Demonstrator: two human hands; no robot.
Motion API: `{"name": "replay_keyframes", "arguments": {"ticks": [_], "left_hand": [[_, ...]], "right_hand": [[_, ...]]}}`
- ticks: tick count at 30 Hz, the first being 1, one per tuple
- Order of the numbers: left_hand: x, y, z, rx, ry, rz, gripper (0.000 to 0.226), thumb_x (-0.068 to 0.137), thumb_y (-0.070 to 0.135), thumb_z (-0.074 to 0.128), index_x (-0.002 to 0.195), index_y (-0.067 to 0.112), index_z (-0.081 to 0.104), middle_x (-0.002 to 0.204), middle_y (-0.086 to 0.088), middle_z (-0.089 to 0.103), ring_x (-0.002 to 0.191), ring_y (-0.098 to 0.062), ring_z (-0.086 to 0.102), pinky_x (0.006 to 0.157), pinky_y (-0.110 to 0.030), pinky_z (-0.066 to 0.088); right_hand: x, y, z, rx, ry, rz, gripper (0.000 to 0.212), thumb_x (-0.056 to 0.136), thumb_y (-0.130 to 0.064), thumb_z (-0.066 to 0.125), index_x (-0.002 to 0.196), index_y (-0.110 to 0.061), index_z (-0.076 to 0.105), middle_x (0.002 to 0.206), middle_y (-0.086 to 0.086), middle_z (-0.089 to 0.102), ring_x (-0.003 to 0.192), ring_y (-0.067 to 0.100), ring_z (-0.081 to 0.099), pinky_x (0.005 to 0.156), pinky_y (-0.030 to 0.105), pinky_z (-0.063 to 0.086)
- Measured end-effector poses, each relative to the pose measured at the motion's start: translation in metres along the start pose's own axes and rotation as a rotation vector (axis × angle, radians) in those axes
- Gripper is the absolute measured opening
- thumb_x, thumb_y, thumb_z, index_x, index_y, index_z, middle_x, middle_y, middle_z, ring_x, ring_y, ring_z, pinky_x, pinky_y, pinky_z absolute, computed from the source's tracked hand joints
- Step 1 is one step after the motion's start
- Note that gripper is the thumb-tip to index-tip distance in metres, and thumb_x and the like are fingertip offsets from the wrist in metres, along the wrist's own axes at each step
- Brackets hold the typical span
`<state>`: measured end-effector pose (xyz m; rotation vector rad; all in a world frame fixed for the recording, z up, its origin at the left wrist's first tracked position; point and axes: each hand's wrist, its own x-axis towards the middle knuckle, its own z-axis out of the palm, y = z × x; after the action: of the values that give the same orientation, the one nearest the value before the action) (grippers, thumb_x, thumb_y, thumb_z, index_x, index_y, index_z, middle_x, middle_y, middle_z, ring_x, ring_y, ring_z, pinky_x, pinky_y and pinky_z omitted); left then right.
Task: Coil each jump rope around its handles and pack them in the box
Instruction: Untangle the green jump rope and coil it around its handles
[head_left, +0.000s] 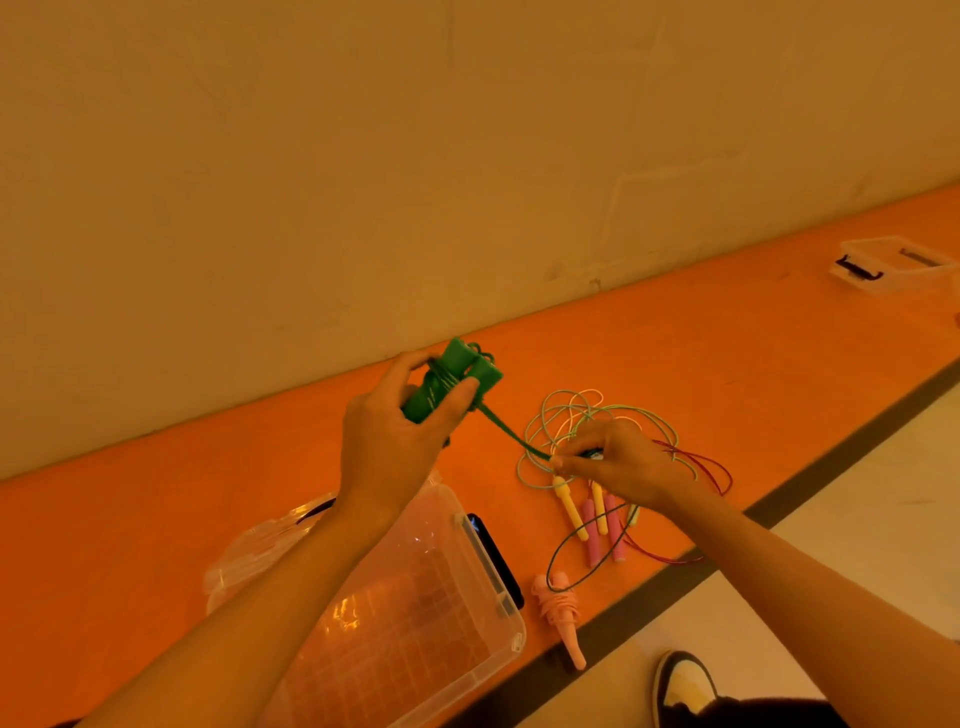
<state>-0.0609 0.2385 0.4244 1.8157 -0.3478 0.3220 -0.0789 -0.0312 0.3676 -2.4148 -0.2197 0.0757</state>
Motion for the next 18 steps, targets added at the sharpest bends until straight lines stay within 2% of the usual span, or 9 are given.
{"name": "replay_keyframes", "arguments": {"ticks": [3, 6, 8, 10, 12, 15, 18], "left_hand": [[0.014, -0.009, -0.011, 0.092, 0.062, -0.067, 0.032, 0.081, 0.065, 0.062, 0.105, 0.044, 0.060, 0.065, 0.005, 0.070, 0.050, -0.009, 0.065, 0.048, -0.048, 0.056], [0.024, -0.026, -0.020, 0.221, 0.083, -0.118, 0.022, 0.081, 0.071, 0.062, 0.094, 0.054, 0.056, 0.064, 0.008, 0.070, 0.051, -0.009, 0.065, 0.047, -0.048, 0.056], [0.025, -0.034, -0.022, 0.328, 0.069, -0.115, 0.028, 0.081, 0.076, 0.058, 0.096, 0.052, 0.057, 0.063, 0.010, 0.069, 0.050, -0.007, 0.065, 0.047, -0.045, 0.056], [0.023, -0.039, -0.023, 0.444, 0.046, -0.091, 0.040, 0.081, 0.079, 0.055, 0.104, 0.046, 0.059, 0.060, 0.012, 0.068, 0.049, -0.005, 0.063, 0.046, -0.037, 0.053], [0.021, -0.041, -0.022, 0.516, 0.035, -0.077, 0.047, 0.080, 0.080, 0.053, 0.106, 0.042, 0.061, 0.057, 0.012, 0.066, 0.049, -0.007, 0.061, 0.043, -0.030, 0.046], [0.019, -0.045, -0.021, 0.579, 0.029, -0.064, 0.049, 0.080, 0.081, 0.050, 0.106, 0.041, 0.062, 0.055, 0.010, 0.063, 0.052, -0.010, 0.060, 0.045, -0.033, 0.045], [0.021, -0.048, -0.022, 0.563, 0.050, -0.084, 0.049, 0.081, 0.082, 0.049, 0.106, 0.041, 0.061, 0.055, 0.010, 0.063, 0.053, -0.011, 0.060, 0.045, -0.029, 0.042]], "right_hand": [[-0.004, -0.017, 0.012, -0.112, -0.078, -0.154, 0.018, 0.089, -0.042, 0.067, 0.091, -0.028, 0.078, 0.085, -0.012, 0.067, 0.084, 0.005, 0.057, 0.073, 0.035, 0.049], [-0.010, -0.039, 0.021, -0.210, -0.105, -0.344, 0.021, 0.091, -0.047, 0.064, 0.092, -0.030, 0.076, 0.076, -0.018, 0.057, 0.077, 0.005, 0.047, 0.070, 0.031, 0.036], [-0.014, -0.055, 0.024, -0.323, -0.110, -0.463, 0.022, 0.092, -0.048, 0.062, 0.091, -0.030, 0.076, 0.073, -0.018, 0.049, 0.076, 0.006, 0.039, 0.070, 0.030, 0.029], [-0.019, -0.068, 0.025, -0.395, -0.120, -0.552, 0.025, 0.093, -0.047, 0.059, 0.089, -0.029, 0.075, 0.073, -0.014, 0.052, 0.077, 0.007, 0.039, 0.068, 0.033, 0.033], [-0.021, -0.076, 0.022, -0.420, -0.134, -0.585, 0.030, 0.095, -0.049, 0.055, 0.088, -0.028, 0.075, 0.074, -0.012, 0.055, 0.077, 0.007, 0.038, 0.068, 0.036, 0.035], [-0.023, -0.080, 0.014, -0.407, -0.112, -0.592, 0.028, 0.094, -0.047, 0.057, 0.084, -0.027, 0.074, 0.072, -0.012, 0.054, 0.077, 0.006, 0.034, 0.068, 0.036, 0.035], [-0.023, -0.079, 0.002, -0.346, -0.019, -0.543, 0.026, 0.093, -0.046, 0.059, 0.085, -0.027, 0.075, 0.071, -0.014, 0.052, 0.075, 0.007, 0.037, 0.069, 0.036, 0.034]]}}
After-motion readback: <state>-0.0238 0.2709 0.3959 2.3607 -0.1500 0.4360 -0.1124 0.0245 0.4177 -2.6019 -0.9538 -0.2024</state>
